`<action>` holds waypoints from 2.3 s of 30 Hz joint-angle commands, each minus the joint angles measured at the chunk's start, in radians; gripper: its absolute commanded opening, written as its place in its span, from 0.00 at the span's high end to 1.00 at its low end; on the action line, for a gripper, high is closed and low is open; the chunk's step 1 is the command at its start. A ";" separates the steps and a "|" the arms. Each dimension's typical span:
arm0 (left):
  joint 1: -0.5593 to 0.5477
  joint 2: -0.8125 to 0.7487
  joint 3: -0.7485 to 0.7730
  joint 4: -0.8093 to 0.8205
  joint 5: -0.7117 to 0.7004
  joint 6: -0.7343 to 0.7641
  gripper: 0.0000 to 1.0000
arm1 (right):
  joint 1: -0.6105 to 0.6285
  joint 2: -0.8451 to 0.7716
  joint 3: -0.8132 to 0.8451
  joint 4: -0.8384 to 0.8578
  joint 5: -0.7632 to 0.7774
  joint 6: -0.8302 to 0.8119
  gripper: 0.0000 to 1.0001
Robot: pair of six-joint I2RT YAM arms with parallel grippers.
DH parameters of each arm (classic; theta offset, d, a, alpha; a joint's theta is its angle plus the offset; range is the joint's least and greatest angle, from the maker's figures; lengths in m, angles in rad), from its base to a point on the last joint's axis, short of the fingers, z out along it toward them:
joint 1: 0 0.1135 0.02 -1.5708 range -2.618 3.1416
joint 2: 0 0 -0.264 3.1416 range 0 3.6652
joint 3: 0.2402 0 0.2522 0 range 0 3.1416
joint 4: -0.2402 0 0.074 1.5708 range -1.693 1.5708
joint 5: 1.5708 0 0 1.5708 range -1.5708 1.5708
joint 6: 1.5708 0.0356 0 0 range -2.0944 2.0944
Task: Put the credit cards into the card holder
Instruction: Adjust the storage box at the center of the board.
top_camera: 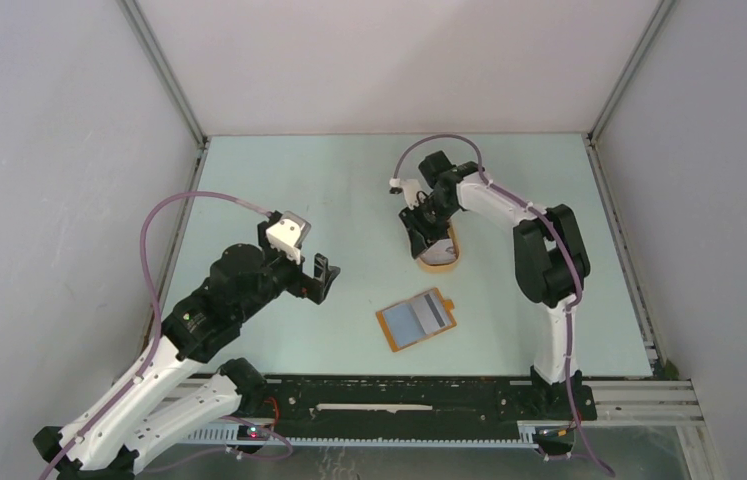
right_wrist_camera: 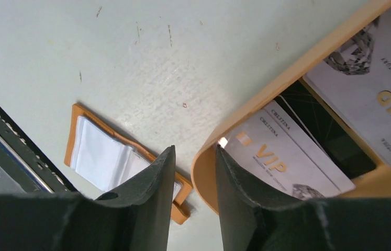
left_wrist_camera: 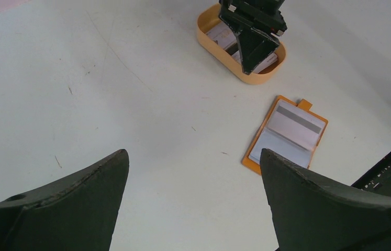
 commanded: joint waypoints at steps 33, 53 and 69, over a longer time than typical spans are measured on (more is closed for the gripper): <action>0.013 -0.008 -0.026 0.018 0.000 0.004 0.00 | -0.044 -0.208 -0.283 -0.029 0.006 -1.055 0.50; 0.017 -0.012 -0.025 0.019 0.008 0.004 0.00 | 0.042 -0.235 -0.339 0.142 0.042 -0.579 1.00; 0.020 -0.011 -0.028 0.017 -0.013 0.004 0.00 | 0.228 -0.084 -0.192 0.364 0.323 0.320 0.84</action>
